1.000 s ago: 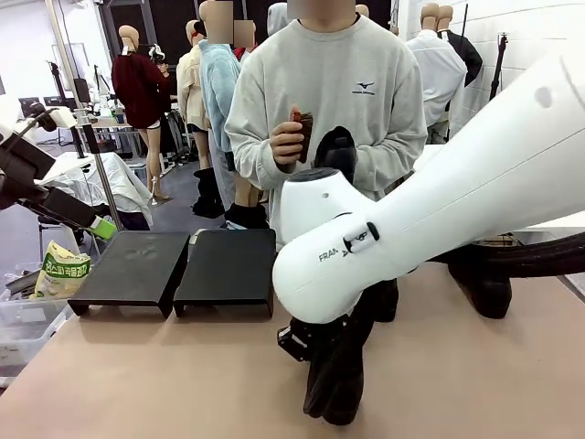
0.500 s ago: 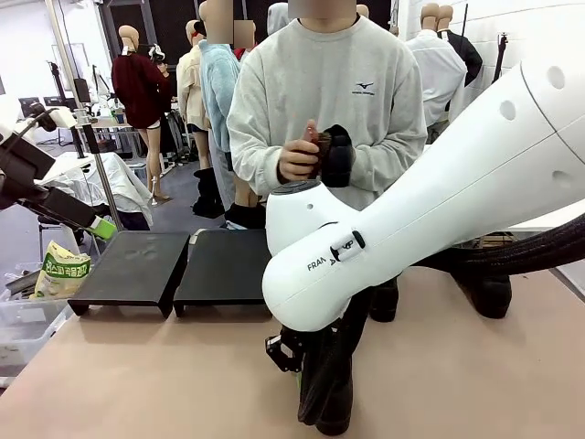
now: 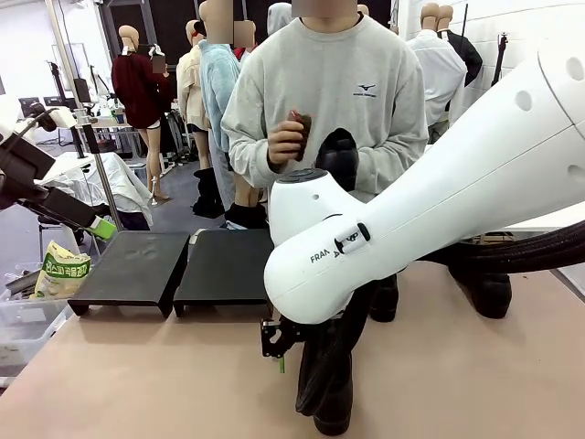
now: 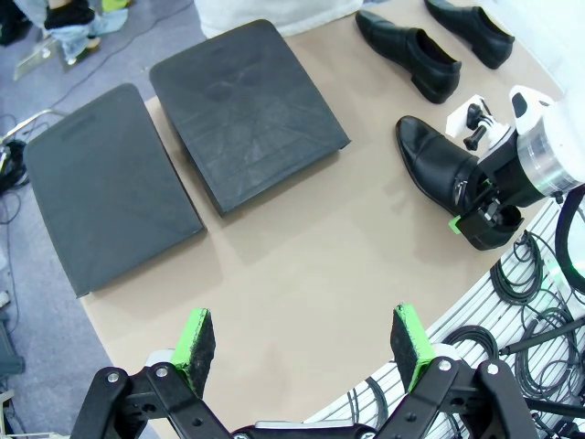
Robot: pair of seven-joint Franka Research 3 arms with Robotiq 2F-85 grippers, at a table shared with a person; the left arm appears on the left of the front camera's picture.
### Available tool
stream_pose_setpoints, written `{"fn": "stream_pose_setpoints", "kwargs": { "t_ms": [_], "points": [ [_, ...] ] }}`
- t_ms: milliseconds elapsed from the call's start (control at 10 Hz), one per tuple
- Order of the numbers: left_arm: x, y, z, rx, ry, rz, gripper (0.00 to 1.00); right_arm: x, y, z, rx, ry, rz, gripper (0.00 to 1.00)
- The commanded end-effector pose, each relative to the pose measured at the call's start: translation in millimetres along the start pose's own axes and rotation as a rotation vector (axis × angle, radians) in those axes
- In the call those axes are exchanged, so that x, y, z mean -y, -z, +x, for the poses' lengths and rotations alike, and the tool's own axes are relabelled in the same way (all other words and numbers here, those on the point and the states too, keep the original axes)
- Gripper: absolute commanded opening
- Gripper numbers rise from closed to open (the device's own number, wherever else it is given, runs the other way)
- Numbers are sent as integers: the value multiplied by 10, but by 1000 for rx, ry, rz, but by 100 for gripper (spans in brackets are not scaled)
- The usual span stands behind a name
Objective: Organize the shoes by placing them on the stand.
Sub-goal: Pick up one Shoe and place it in the middle of the table, then place the Shoe from the middle of the table onto the Shoes Stand.
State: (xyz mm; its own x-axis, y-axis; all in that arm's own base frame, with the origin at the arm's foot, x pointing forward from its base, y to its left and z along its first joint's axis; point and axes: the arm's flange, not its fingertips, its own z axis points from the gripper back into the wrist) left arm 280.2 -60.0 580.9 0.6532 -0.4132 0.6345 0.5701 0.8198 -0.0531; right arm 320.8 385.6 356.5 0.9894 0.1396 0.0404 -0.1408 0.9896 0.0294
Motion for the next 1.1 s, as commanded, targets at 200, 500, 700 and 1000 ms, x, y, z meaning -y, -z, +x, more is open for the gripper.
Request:
{"fn": "stream_pose_setpoints", "kwargs": {
  "t_ms": [200,500,700,1000],
  "points": [
    [-31,-8,-15,-7,6,1,100,71,-44,-116,8,-22,49,100],
    [-31,-8,-15,-7,6,1,100,18,-60,-57,3,-17,24,100],
    [-31,-8,-15,-7,6,1,100,18,-60,-57,3,-17,24,100],
    [-31,-8,-15,-7,6,1,100,18,-60,-57,3,-17,24,100]
  ]
}}
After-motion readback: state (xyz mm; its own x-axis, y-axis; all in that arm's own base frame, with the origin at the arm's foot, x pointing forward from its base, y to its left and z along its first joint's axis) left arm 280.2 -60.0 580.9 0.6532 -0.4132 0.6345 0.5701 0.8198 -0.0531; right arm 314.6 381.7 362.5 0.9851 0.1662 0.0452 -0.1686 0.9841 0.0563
